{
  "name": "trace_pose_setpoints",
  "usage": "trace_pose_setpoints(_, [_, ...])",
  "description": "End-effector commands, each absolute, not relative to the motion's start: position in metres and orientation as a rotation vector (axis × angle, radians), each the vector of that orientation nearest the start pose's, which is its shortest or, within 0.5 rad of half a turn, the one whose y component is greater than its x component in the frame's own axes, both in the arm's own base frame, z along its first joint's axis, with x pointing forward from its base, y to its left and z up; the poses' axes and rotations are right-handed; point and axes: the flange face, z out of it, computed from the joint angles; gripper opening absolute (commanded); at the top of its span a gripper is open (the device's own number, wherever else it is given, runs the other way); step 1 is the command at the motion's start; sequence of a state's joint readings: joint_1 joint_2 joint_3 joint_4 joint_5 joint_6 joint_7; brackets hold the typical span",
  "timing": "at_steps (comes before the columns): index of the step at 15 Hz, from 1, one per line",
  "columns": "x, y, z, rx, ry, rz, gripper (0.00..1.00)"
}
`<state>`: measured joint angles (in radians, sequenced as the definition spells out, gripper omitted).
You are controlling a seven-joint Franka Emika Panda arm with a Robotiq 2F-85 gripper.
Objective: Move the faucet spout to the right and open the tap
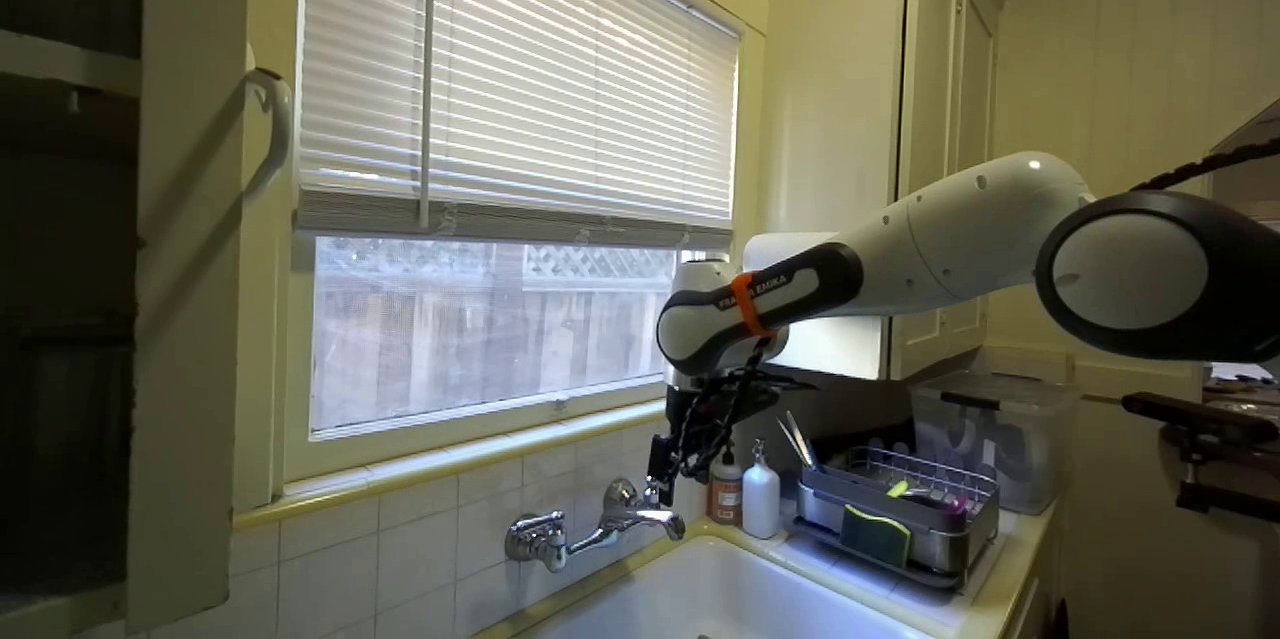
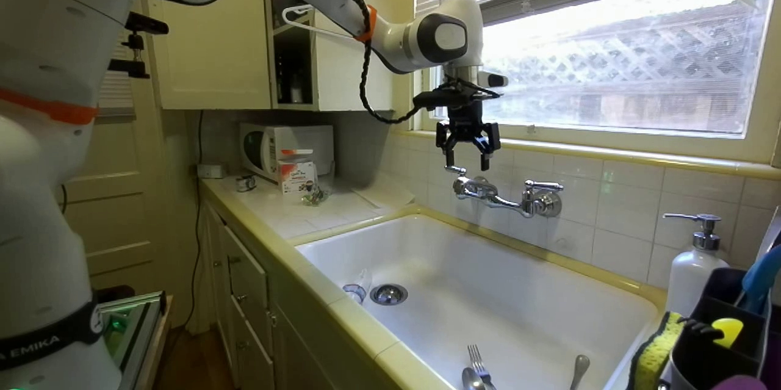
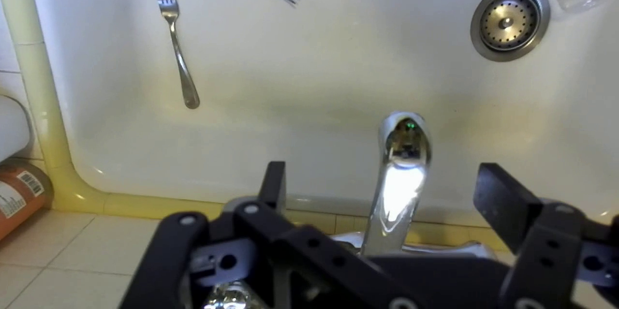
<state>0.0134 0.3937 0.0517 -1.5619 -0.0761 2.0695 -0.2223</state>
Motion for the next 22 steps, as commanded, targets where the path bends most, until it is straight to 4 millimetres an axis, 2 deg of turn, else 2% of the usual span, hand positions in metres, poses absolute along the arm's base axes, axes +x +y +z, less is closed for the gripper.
trace_pose_setpoints(1, [0.691, 0.046, 0.417, -3.121, -0.529, -0.106, 1.00])
trace_pose_setpoints(6, [0.699, 0.052, 0.406, -3.148, -0.379, -0.100, 1.00])
trace_pose_setpoints(7, [0.693, 0.048, 0.409, -3.153, -0.446, -0.128, 1.00])
trace_pose_setpoints(11, [0.694, 0.048, 0.409, -3.154, -0.441, -0.129, 1.00])
trace_pose_setpoints(12, [0.701, 0.051, 0.408, -3.160, -0.388, -0.159, 1.00])
trace_pose_setpoints(19, [0.730, 0.066, 0.392, -3.177, -0.401, -0.175, 1.00])
trace_pose_setpoints(22, [0.728, 0.051, 0.390, -3.196, -0.344, -0.104, 1.00])
